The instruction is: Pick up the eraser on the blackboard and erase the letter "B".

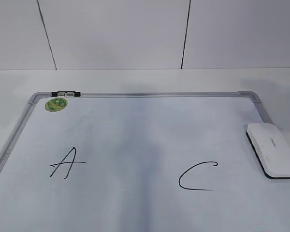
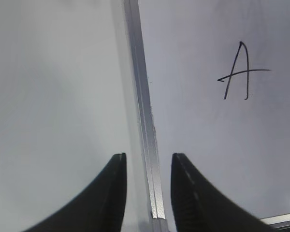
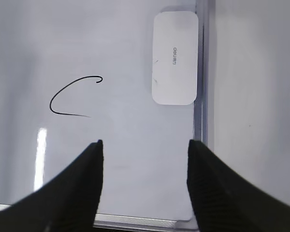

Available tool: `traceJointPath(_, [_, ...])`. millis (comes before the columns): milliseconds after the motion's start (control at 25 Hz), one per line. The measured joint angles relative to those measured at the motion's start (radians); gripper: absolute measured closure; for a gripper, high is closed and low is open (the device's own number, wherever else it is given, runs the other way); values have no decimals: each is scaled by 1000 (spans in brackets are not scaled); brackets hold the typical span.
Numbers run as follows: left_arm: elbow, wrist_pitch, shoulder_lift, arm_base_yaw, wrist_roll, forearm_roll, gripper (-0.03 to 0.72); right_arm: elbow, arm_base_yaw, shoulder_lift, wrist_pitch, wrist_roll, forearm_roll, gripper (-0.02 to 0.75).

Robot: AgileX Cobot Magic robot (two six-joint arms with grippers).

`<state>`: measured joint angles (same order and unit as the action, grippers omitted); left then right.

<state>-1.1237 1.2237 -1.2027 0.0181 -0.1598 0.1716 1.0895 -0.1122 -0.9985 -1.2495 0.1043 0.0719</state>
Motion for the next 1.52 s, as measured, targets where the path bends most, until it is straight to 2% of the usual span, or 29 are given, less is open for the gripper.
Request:
traceJointPath(480, [14, 23, 308, 0, 0, -2, 450, -115, 0, 372, -13, 0, -33, 318])
traceJointPath(840, [246, 34, 546, 0, 0, -2, 449, -198, 0, 581, -18, 0, -110, 318])
traceJointPath(1000, [313, 36, 656, 0, 0, -2, 449, -274, 0, 669, -19, 0, -121, 318])
traceJointPath(1520, [347, 42, 970, 0, -17, -49, 449, -487, 0, 1010, -24, -56, -123, 318])
